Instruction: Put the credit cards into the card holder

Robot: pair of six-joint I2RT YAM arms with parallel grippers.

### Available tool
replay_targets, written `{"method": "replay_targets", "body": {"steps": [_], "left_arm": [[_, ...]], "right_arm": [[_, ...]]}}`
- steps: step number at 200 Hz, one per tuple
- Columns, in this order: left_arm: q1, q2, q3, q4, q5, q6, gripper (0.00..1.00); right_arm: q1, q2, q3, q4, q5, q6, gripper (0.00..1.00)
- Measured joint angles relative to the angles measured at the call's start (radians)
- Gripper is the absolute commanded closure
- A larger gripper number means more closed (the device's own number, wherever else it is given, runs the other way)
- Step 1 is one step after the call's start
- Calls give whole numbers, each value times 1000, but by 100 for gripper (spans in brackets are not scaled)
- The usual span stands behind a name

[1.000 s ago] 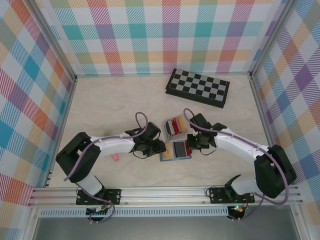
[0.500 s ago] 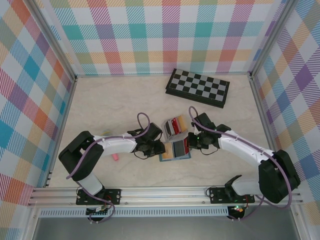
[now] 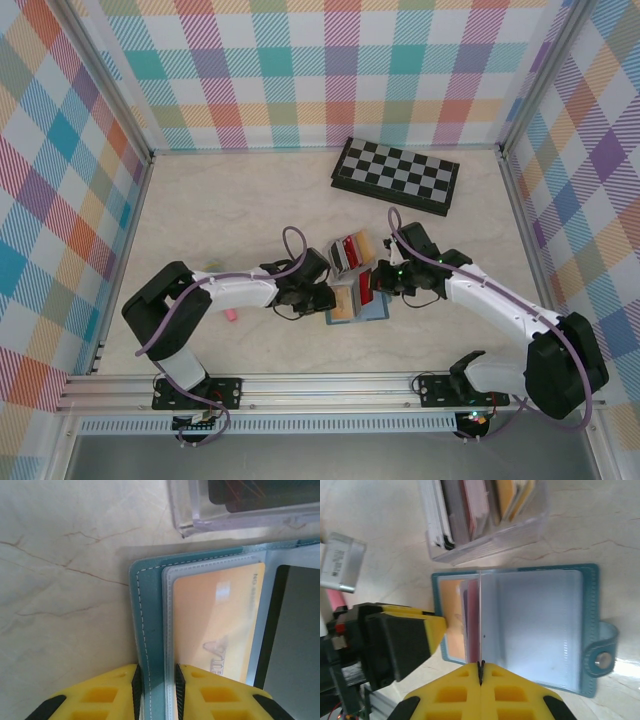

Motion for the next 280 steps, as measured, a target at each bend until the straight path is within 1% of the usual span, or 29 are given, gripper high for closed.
{"method": "replay_targets", "body": {"steps": [83,112,147,172,189,215,231,244,252,280], "left_arm": [[-4,-22,-5,-10,-38,2,71],[-4,-37,-10,-8,-48,2,72],[-4,-37,-10,-8,-48,3,73],[-4,-37,-10,-9,-54,3,73],[-4,-43,-10,-16,-66,2,72],[-4,-75,-19,-36,-100,1,67],[-4,-98,-29,-41,-113,-1,64],[-4,-101,-29,-37,-116,-1,61],[-4,-100,-29,-37,-115,-1,60],[-4,-82,-28,-27,-100,-2,57]], "right_arm": [[0,10,0,17,-11,10,98],[0,43,0,23,-37,10,98],[0,61,0,23,-31,11,99],[0,61,0,3,3,10,98],[0,60,4,-34,55,10,99],[0,24,22,-122,179,10,98],[0,-26,25,-137,213,6,98],[-3,-64,25,-126,201,2,98],[-3,-75,25,-105,172,0,99],[-3,-38,0,23,54,10,99]]}}
